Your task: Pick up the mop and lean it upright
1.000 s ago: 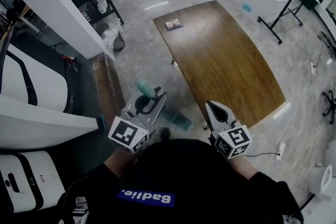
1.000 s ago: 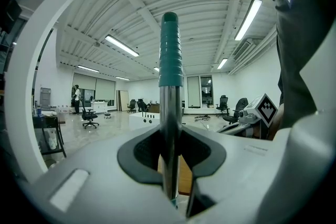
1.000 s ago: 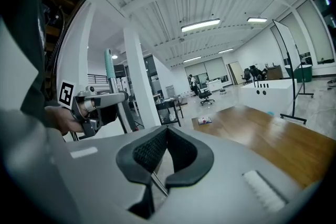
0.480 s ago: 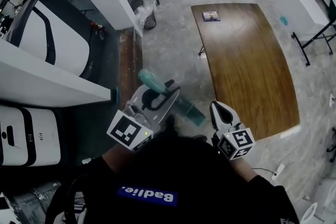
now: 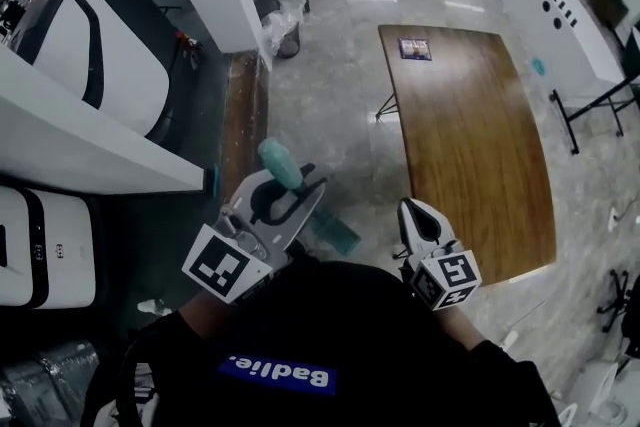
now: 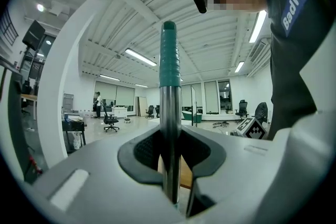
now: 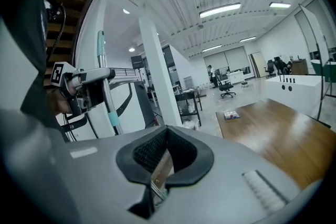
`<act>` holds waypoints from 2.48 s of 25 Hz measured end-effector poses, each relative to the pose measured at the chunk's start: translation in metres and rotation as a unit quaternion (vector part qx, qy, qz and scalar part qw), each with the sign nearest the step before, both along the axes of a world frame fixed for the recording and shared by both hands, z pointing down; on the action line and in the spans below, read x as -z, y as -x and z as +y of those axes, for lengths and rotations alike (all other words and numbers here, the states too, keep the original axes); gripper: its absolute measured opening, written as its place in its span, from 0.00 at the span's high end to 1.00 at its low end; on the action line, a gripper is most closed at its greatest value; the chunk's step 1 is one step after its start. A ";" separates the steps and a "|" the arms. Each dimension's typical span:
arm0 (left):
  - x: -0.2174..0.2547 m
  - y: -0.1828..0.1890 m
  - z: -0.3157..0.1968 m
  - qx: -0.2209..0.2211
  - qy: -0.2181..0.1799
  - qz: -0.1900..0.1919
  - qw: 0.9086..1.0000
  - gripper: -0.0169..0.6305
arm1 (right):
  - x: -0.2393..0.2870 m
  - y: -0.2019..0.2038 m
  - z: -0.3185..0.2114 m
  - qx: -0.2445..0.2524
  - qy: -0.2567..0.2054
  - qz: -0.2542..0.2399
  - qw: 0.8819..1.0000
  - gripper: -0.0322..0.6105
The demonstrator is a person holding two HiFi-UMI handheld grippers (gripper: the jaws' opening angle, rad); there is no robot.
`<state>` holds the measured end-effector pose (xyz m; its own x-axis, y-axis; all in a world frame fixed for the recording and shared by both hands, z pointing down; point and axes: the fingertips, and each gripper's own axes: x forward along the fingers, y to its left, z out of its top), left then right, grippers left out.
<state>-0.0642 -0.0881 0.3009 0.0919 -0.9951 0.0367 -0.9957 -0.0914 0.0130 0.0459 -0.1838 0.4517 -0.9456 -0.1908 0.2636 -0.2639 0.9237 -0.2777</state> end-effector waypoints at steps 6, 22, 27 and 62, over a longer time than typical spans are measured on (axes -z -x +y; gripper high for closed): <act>0.027 0.068 0.058 0.050 -0.030 0.007 0.998 0.82 | 0.005 0.084 0.034 0.063 -0.021 0.010 0.998 0.94; 0.069 0.204 0.158 0.186 -0.076 -0.024 0.979 0.82 | 0.013 0.286 0.115 0.238 -0.044 0.010 0.970 0.94; 0.079 0.235 0.188 0.276 -0.074 -0.036 0.958 0.82 | 0.003 0.320 0.134 0.311 -0.022 0.016 0.950 0.94; 0.073 0.308 0.344 0.477 -0.019 -0.042 0.878 0.82 | 0.023 0.409 0.220 0.488 -0.027 -0.011 0.872 0.94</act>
